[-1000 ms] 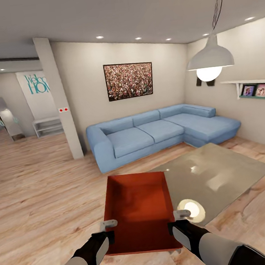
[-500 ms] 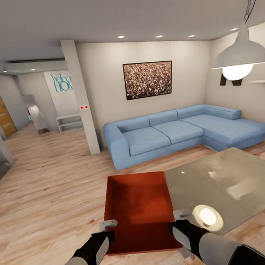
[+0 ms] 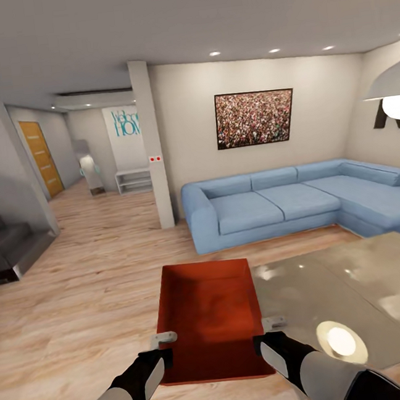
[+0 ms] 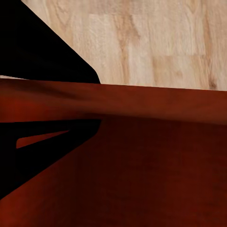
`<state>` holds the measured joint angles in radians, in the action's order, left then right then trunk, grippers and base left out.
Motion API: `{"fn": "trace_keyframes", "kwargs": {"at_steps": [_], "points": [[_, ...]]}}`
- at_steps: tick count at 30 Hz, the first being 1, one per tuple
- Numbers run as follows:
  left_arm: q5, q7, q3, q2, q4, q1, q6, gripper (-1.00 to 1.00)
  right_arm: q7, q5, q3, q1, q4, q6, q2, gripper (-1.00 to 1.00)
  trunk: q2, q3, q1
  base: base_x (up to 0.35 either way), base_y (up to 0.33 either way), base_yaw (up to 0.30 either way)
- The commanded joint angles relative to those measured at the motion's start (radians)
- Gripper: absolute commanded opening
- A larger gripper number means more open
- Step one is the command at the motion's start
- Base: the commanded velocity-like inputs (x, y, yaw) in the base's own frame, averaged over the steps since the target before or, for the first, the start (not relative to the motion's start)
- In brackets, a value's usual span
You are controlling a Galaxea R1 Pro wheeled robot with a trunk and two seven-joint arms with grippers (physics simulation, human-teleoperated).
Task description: Move the two storage containers from the living room to the garage. In the garage, place one container on the floor and stack the other container on top of it (either order is fine).
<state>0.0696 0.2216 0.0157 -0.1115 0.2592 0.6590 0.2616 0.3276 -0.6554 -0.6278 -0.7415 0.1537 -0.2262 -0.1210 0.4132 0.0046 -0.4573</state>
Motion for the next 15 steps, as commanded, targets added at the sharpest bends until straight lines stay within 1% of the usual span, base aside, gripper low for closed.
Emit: {"fn": "trace_keyframes", "kwargs": {"at_steps": [1, 15], "points": [[-0.006, 0.024, 0.004, 0.001, -0.001, -0.001, 0.008, -1.00, 0.010, 0.033, 0.007, -0.001, 0.003, 0.028, 0.003, -1.00, 0.001, 0.000, 0.000, 0.000, 0.000, 0.286], [-0.007, 0.025, 0.004, 0.001, -0.001, -0.001, 0.008, -1.00, 0.010, 0.033, 0.007, -0.001, 0.003, 0.028, 0.003, -1.00, 0.001, 0.007, 0.000, 0.000, 0.000, 0.286]]}}
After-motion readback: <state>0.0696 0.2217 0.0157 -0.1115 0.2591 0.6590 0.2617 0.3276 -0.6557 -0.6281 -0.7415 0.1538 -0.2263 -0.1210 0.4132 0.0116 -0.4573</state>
